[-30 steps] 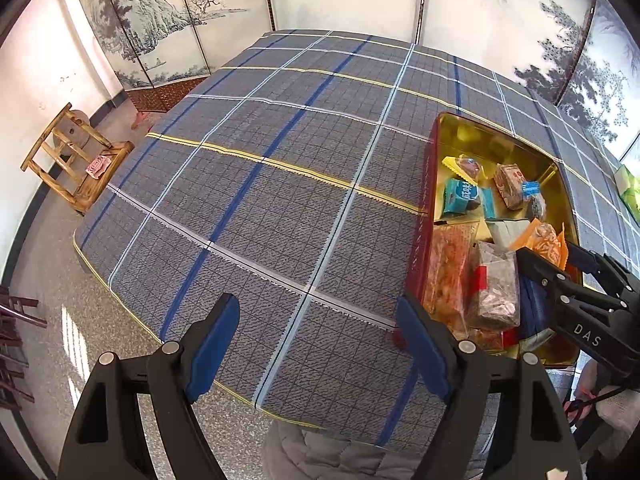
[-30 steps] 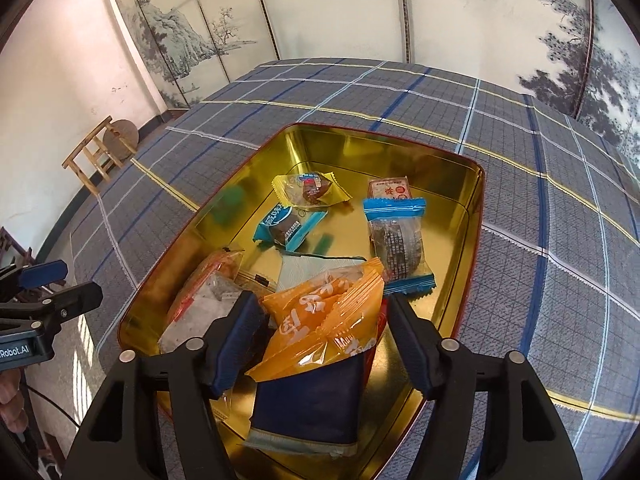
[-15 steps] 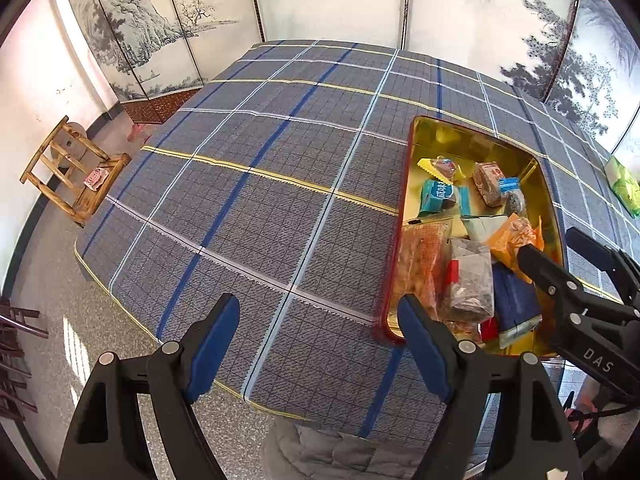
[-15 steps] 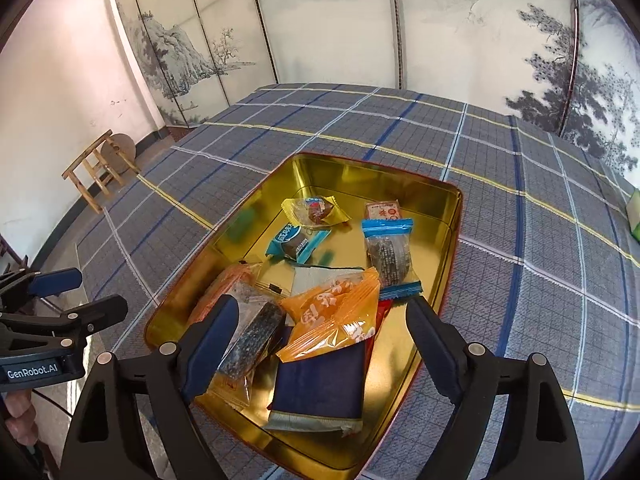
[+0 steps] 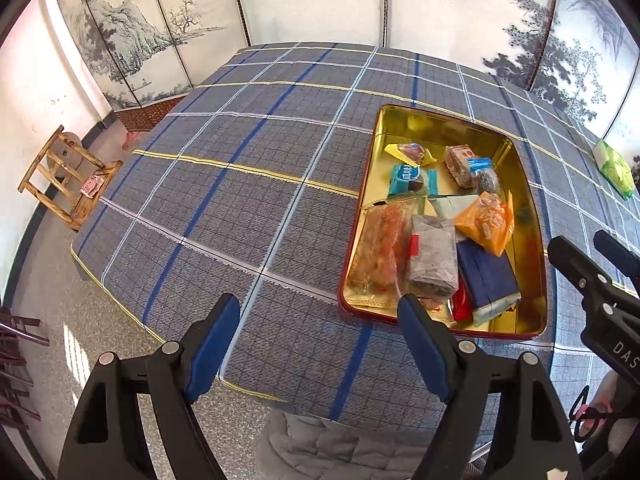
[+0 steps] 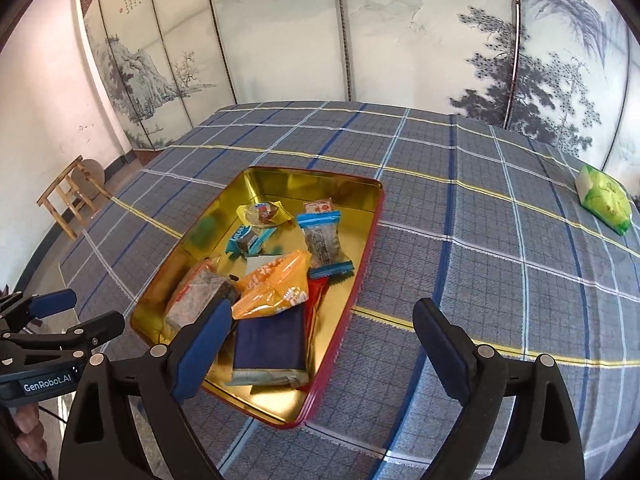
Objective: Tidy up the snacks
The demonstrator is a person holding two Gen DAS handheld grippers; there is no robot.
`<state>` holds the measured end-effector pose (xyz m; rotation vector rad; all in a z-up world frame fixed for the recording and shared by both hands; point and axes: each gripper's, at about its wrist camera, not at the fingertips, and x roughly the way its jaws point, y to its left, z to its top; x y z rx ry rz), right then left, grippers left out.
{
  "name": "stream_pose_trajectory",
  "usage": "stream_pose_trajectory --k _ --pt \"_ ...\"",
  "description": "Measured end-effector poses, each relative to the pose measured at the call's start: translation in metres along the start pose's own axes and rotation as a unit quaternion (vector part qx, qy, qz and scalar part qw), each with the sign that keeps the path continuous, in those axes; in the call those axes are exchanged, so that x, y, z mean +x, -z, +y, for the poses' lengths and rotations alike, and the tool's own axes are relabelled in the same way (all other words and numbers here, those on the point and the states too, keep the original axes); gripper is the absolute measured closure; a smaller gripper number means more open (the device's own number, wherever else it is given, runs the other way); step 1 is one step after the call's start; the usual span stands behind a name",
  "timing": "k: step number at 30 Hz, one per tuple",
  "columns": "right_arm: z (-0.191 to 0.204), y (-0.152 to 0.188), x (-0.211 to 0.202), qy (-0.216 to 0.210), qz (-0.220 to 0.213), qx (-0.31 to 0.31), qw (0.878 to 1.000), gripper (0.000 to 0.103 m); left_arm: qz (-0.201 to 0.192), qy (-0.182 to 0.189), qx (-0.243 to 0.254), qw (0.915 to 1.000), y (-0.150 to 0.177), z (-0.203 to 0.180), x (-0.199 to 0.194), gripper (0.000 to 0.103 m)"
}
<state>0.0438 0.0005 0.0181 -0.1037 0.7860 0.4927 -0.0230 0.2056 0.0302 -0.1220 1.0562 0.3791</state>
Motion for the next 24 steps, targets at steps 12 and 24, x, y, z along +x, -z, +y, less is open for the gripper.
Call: stream_pose_trajectory --k 12,24 --pt "-0.006 0.022 -0.012 0.015 0.025 0.009 1.000 0.008 0.004 0.002 0.009 1.0000 0.018 -0.017 -0.004 0.025" --pt "-0.006 0.036 -0.012 0.031 0.044 0.002 0.999 0.008 0.005 0.008 0.023 0.9997 0.026 -0.029 -0.002 0.025"
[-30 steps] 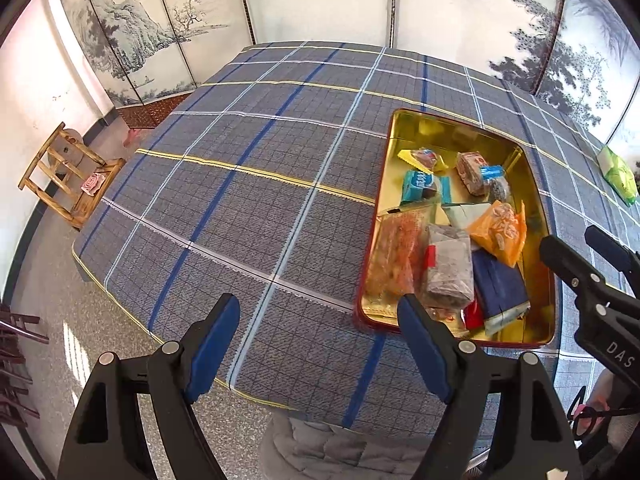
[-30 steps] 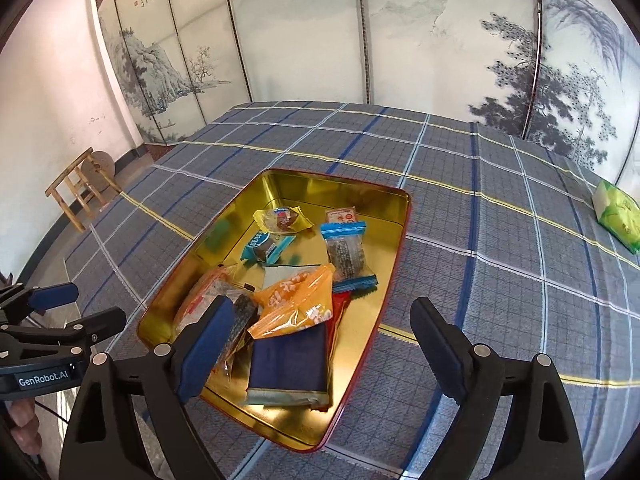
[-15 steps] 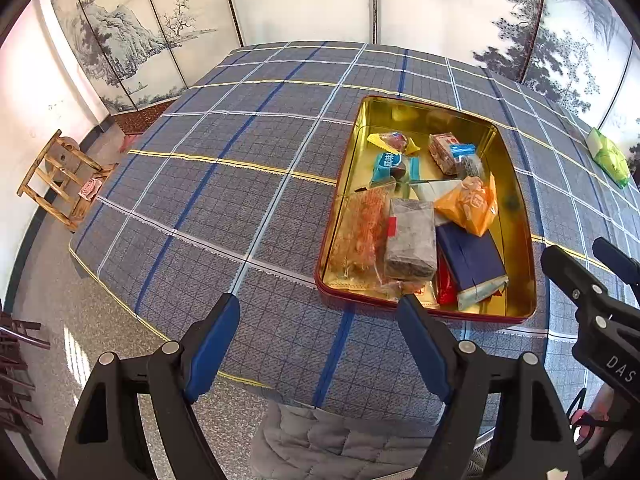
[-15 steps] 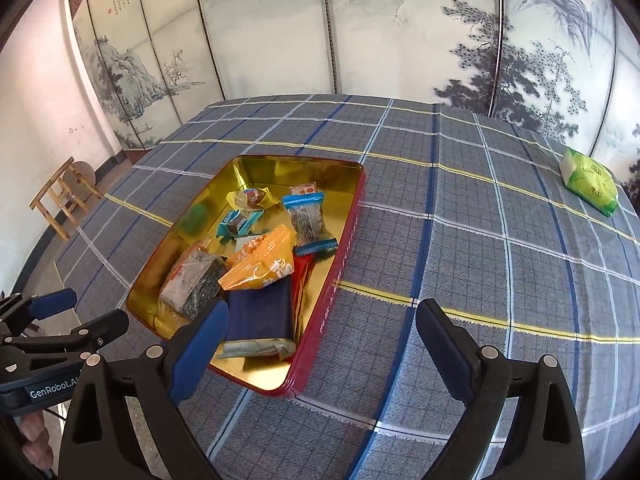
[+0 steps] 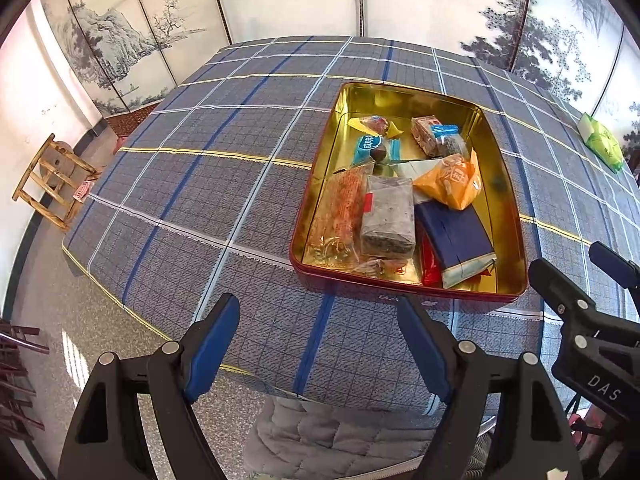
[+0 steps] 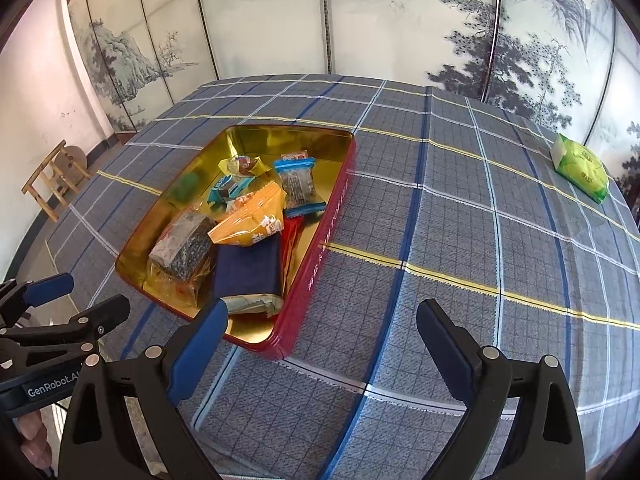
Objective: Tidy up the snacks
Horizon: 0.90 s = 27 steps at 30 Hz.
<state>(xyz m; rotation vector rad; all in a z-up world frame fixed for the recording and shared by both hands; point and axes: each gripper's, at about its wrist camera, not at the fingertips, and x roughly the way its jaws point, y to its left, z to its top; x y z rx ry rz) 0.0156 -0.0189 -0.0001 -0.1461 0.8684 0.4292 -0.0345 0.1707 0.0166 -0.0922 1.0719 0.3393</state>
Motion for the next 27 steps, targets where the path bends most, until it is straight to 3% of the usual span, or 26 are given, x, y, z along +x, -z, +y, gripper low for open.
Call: stream_pose_trajectory --k 27 --pt "-0.003 0.006 0.012 -0.002 0.025 -0.004 1.000 0.007 0.007 -0.002 0.020 0.9998 -0.005 -0.016 0.005 0.025"
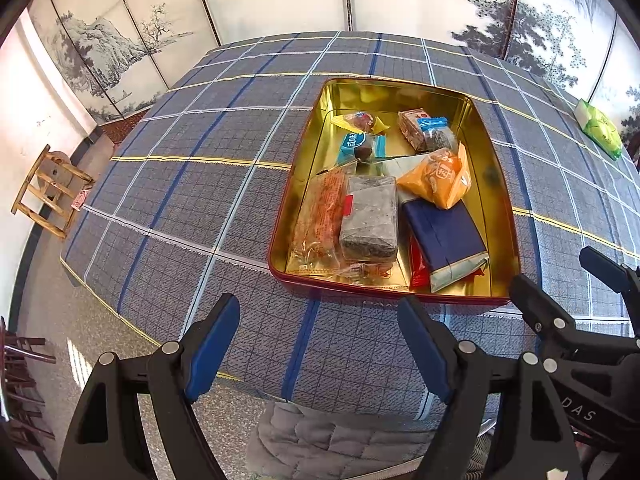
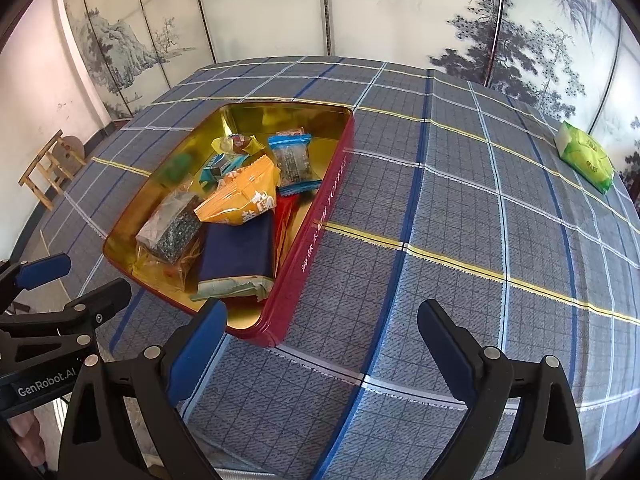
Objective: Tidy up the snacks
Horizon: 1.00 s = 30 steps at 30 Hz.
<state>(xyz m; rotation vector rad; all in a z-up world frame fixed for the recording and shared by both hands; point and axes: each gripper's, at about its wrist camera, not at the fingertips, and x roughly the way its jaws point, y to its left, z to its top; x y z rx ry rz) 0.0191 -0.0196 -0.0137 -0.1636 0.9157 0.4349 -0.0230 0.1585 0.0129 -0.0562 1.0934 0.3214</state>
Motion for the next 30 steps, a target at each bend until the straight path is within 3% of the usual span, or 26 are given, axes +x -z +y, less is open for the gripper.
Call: stream_pose_trajectory --k 30 --pt "0.0093 0.0032 0.0069 -0.002 0.015 -0.015 1.000 0.006 0.004 0.003 -0.011 0.9999 -0.0013 0.0085 0.0013 0.025"
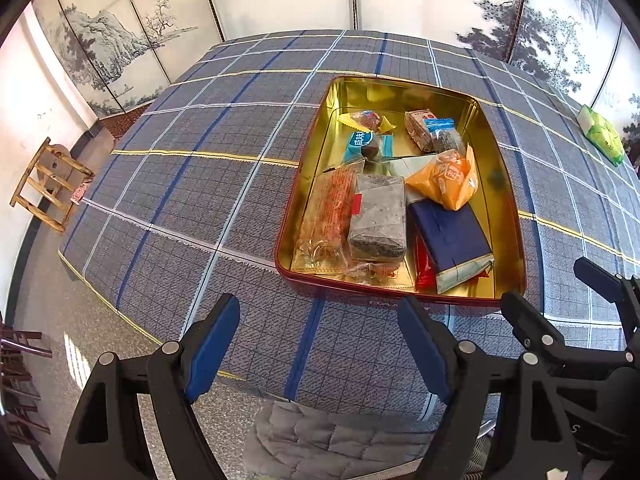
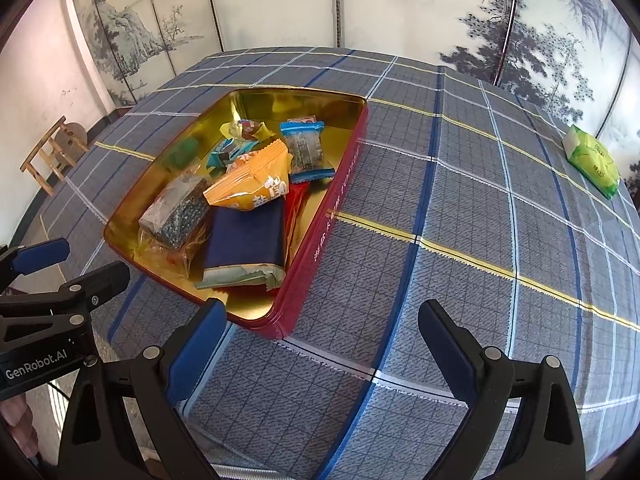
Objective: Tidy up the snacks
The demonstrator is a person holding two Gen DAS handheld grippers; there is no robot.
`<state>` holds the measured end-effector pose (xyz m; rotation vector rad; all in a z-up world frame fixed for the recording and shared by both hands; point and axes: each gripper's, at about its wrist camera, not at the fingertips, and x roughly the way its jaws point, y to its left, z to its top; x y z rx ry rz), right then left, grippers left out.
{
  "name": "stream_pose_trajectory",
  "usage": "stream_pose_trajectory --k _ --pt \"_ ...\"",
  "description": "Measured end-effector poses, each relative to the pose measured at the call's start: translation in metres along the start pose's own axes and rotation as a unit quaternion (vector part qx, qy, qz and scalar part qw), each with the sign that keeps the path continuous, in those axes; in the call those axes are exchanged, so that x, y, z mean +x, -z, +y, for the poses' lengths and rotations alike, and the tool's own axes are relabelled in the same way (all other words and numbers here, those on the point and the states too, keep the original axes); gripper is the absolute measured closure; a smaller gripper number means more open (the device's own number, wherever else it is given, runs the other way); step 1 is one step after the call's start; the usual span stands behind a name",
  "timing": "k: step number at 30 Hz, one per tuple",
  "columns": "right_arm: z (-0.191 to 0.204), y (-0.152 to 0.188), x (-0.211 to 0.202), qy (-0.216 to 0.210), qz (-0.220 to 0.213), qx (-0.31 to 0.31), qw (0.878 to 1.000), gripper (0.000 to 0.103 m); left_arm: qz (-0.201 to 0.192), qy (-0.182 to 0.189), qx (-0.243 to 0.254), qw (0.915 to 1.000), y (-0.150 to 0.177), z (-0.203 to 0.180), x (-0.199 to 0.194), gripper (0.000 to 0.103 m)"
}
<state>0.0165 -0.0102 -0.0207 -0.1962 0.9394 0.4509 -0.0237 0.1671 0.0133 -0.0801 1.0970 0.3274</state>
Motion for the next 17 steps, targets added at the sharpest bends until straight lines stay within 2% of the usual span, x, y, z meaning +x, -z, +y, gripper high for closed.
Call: stream_pose_trajectory --k 17 --pt "0.0014 0.0024 0.0024 -0.003 0.002 0.004 1.000 0.006 -0.006 0.000 0.000 1.0000 -0.0017 0.0014 -0.0016 0.024"
